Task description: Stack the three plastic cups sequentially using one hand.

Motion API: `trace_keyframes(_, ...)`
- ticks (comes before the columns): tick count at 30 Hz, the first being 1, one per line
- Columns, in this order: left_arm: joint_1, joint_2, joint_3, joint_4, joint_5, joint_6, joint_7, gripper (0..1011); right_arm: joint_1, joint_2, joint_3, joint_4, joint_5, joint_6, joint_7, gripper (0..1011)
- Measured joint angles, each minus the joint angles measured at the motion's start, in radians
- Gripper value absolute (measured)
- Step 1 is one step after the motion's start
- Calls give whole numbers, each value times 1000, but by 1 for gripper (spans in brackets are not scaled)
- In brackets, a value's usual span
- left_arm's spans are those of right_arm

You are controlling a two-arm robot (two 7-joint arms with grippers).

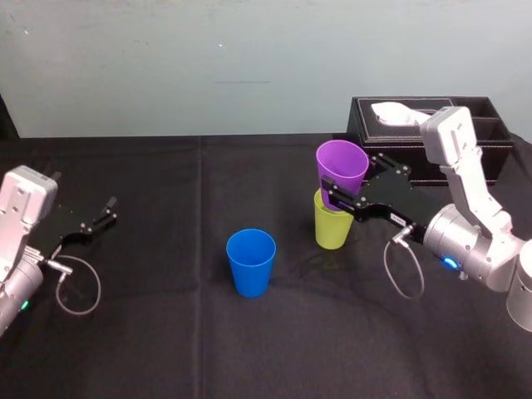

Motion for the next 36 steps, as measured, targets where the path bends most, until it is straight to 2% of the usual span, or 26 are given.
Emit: trace_keyframes(36,0,0,0,0,0,0,0,1010,50,-37,-6,91,-32,8,7,724)
